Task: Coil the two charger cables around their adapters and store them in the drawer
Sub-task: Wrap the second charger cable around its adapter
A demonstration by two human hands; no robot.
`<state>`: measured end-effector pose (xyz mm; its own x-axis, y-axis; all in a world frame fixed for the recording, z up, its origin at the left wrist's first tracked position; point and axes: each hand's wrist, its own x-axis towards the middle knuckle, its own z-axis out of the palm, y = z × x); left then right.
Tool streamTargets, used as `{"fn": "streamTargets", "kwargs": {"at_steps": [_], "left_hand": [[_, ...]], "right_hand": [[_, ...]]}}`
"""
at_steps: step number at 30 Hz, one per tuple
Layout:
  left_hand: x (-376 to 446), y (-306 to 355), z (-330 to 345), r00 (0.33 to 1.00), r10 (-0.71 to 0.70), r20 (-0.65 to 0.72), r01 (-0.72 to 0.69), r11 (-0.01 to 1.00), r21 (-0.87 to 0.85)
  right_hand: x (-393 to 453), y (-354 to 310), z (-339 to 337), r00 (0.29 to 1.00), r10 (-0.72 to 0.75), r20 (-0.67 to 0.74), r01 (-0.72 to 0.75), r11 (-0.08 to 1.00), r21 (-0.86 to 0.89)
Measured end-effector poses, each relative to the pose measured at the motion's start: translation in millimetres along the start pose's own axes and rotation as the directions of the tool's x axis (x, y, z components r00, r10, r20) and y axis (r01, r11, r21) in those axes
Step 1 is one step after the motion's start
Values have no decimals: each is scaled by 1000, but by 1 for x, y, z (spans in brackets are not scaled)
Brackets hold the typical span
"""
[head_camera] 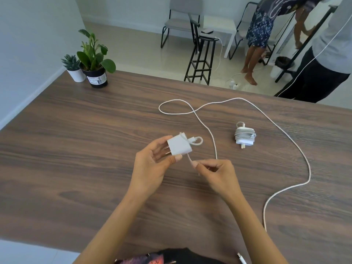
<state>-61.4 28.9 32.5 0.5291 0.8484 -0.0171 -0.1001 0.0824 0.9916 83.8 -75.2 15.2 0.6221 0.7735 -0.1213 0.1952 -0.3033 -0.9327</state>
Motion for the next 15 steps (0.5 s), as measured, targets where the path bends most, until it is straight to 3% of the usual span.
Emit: {"fn": "streamTargets", "kwargs": {"at_steps": [10, 15], "left_hand": [[8, -6, -4, 988, 152, -38, -130, 932, 337], [9, -14, -4, 982, 186, -23, -162, 905, 394]], "right_hand": [[-20, -26, -19, 963, -220, 153, 260, 908, -329], [-23, -44, -28, 902, -316, 293, 428, 737, -523]]}}
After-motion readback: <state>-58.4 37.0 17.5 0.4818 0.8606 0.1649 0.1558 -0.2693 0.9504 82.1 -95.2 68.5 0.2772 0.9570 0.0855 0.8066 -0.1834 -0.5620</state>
